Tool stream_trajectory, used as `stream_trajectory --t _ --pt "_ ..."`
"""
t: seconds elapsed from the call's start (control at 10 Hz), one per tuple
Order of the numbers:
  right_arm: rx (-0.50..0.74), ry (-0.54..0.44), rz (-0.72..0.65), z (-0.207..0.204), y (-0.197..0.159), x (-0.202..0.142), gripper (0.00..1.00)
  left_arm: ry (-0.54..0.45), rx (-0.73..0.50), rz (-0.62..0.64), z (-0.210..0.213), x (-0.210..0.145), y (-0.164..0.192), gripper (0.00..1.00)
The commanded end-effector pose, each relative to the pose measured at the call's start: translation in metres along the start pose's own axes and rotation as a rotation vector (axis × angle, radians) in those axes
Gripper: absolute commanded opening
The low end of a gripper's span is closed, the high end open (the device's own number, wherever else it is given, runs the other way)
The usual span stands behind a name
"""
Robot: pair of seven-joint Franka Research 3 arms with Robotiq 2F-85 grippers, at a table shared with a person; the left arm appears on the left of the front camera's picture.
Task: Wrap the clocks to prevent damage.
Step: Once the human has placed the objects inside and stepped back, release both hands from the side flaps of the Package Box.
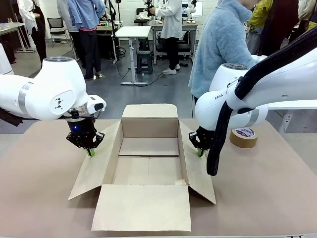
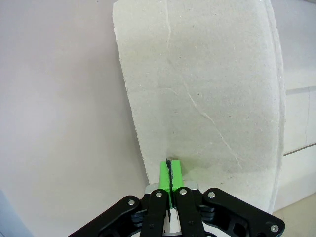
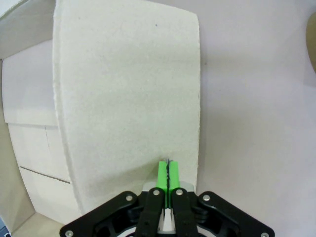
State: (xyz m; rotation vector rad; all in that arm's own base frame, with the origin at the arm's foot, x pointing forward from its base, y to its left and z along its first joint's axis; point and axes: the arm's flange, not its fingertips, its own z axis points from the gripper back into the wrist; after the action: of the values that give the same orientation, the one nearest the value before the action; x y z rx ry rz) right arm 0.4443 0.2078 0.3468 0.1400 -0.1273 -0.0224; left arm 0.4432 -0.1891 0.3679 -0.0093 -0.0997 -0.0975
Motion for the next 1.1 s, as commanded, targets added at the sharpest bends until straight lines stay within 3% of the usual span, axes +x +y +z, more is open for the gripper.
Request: stream_trajectory --t 0.0,1.0 --pt "-0.021 -0.001 -0.015 -0.0037 0.0032 -0.0015 0.01 -0.001 0.024 0.007 0.0002 -0.0003 -0.0022 0.0" --pt "-0.021 -0.001 -0.015 -0.0037 0.0032 -0.0015 0.01 -0.001 0.024 0.007 0.0002 -0.0003 -0.0022 0.0"
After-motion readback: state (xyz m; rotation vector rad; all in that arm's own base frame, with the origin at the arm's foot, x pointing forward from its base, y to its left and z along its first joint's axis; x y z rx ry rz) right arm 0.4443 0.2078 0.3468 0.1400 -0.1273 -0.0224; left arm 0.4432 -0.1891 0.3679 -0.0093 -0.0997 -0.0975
